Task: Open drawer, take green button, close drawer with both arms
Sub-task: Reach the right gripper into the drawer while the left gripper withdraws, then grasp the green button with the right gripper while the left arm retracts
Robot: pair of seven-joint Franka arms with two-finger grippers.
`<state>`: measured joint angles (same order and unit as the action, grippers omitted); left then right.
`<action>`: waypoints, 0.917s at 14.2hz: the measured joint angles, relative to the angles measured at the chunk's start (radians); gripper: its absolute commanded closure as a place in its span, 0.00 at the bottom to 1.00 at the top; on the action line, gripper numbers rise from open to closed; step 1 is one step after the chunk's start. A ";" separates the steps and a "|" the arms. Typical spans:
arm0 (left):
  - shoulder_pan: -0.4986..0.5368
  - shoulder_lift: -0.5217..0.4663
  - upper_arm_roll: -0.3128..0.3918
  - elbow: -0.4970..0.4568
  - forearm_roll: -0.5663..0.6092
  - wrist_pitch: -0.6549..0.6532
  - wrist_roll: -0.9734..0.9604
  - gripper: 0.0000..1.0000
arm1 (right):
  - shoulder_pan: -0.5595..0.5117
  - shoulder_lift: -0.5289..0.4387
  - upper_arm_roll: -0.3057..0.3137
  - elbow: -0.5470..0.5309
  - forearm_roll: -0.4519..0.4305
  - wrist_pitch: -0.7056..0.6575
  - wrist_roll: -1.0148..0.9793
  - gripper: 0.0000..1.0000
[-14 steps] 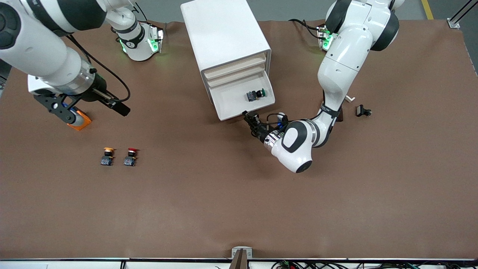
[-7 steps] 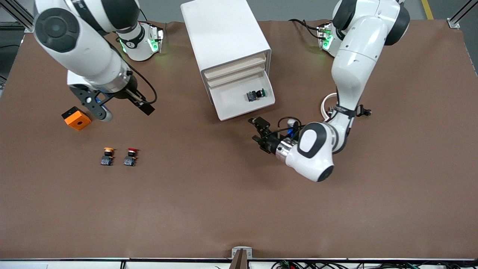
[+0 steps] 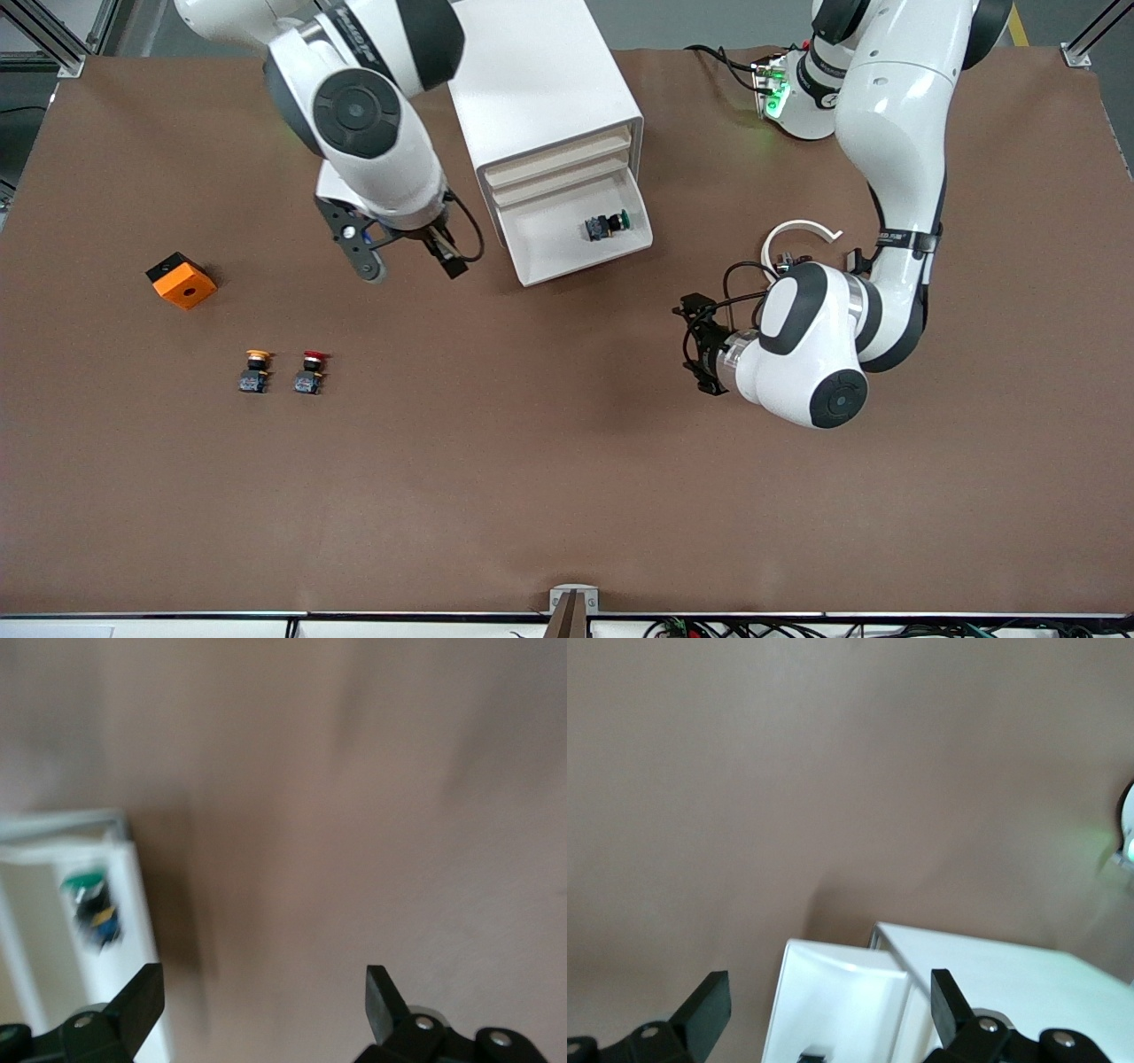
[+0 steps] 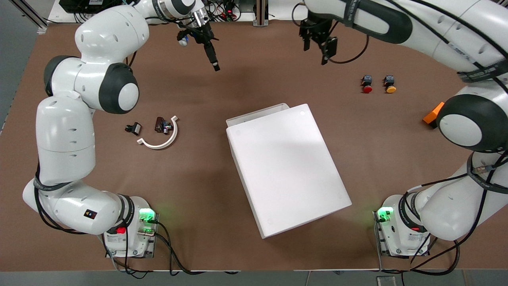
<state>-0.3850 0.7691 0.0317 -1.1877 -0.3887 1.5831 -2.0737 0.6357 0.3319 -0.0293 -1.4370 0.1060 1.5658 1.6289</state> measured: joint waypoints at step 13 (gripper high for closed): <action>0.017 -0.198 0.012 0.005 0.433 -0.031 0.976 0.00 | 0.139 0.183 0.000 0.031 0.123 0.153 0.241 0.00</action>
<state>-0.3681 0.5712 0.0440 -1.1822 0.0442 1.5518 -1.0973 0.7748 0.5152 -0.0294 -1.4062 0.2285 1.7186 1.8702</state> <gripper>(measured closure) 0.000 0.000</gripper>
